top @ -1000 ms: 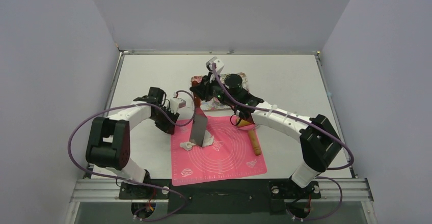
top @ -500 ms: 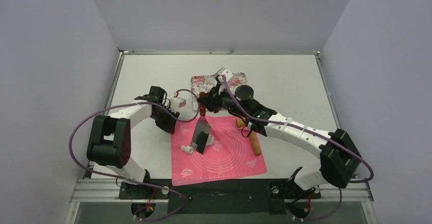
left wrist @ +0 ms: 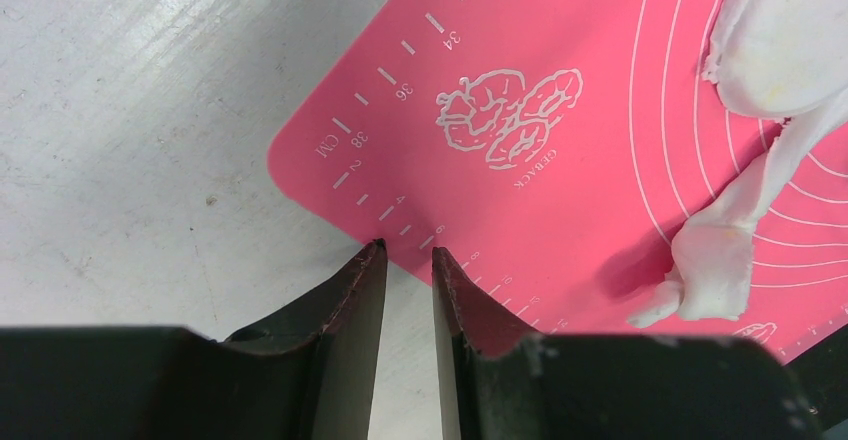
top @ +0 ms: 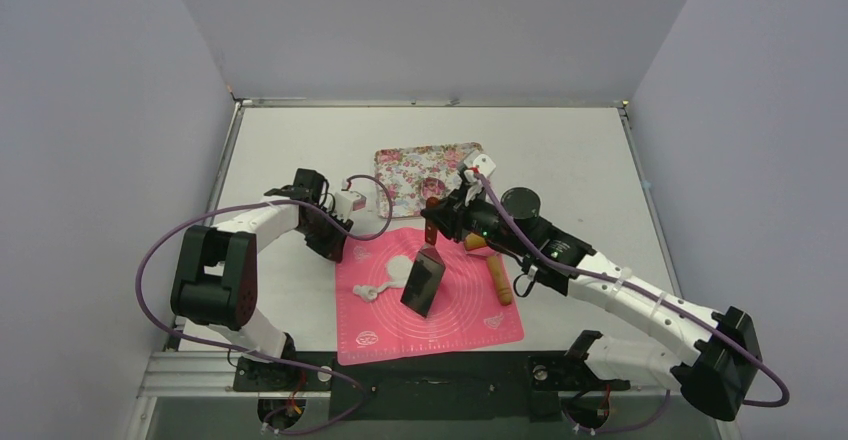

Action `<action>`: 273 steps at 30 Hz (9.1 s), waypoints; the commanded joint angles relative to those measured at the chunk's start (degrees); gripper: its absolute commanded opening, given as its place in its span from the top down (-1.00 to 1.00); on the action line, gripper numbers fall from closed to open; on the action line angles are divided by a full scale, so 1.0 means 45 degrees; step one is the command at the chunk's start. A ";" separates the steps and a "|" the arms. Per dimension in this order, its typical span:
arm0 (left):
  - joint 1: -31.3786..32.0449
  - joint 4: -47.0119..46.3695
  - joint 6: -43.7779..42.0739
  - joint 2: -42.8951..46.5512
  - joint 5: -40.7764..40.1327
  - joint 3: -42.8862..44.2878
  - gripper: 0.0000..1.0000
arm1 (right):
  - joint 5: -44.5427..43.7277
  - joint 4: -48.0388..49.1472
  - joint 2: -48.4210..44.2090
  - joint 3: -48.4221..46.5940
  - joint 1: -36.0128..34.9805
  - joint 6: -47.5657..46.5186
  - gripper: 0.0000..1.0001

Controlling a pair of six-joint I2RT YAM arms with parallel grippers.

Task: Roll out the dumpling wrappers from the dough
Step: Remove the dumpling wrapper from the work surface.

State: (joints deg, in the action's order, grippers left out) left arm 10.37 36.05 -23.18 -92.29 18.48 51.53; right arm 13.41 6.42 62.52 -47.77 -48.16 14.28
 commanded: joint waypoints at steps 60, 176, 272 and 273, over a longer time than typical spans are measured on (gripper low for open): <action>-0.1936 0.0371 0.0053 0.0904 0.1921 0.1340 0.55 | 0.0004 0.1422 0.0762 -0.2186 -0.0839 -0.2200 1.00; -0.0633 0.1109 -0.0533 0.2812 0.2819 0.1716 0.52 | -0.8875 -0.5442 0.0228 -0.2980 -0.2990 -0.1899 1.00; 0.1876 -0.1843 -0.1040 0.0295 -0.2709 -0.1485 0.44 | -1.0454 -0.7065 0.1892 -0.4695 -0.2800 -0.2545 1.00; 0.1875 -0.1832 -0.1020 0.0333 -0.2673 -0.1468 0.44 | -1.0366 -0.7058 0.1859 -0.4716 -0.2795 -0.2518 1.00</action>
State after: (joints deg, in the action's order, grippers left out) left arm 19.20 31.53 -26.17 -87.81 10.15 46.76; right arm -31.90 -22.76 71.88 -69.10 -61.30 5.65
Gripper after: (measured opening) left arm 0.276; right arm 0.165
